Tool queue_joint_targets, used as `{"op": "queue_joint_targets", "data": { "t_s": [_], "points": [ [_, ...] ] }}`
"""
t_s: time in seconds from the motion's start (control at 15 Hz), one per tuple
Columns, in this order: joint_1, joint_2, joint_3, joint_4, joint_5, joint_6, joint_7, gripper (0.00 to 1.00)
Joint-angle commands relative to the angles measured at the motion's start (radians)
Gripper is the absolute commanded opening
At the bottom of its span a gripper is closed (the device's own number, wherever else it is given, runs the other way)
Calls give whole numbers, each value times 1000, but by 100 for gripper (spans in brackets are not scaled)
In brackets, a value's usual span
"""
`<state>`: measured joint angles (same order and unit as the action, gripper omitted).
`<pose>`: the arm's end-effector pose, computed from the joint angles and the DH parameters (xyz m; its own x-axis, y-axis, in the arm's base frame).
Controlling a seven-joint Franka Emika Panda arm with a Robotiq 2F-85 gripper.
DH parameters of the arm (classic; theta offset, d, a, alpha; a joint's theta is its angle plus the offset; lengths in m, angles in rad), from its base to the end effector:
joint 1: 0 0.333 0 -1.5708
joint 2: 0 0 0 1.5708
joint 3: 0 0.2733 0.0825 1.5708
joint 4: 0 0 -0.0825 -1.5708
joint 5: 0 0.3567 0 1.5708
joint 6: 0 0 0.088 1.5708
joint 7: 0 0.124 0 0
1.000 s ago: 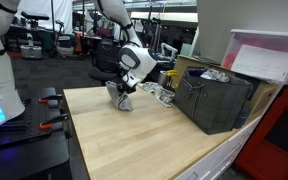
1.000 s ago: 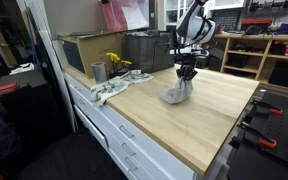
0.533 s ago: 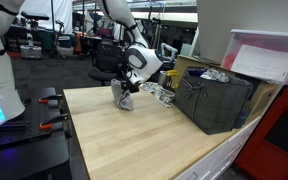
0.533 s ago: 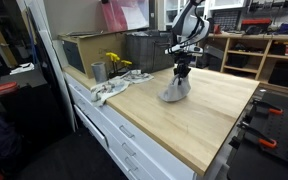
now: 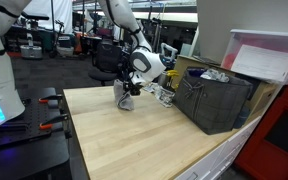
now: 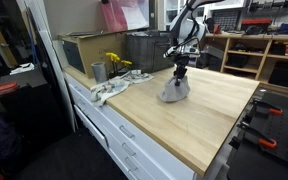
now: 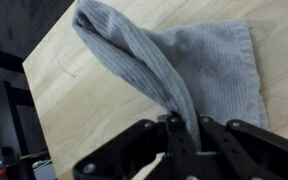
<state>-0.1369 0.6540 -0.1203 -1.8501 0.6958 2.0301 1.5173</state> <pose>0.5387 -0.0959 0.1208 -0.6437 -0.6794 -0.3521 -0.7485 0.4631 0.4747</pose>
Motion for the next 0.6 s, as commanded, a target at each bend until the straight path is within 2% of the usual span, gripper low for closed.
{"op": "queue_joint_targets", "data": {
  "t_s": [0.0,0.33,0.53],
  "points": [
    [-18,75,-6,23,41,-19,65,2],
    [-58,189,-14,34,139,-26,95,2],
    [-83,186,-24,39,215,-58,114,2]
  ]
}}
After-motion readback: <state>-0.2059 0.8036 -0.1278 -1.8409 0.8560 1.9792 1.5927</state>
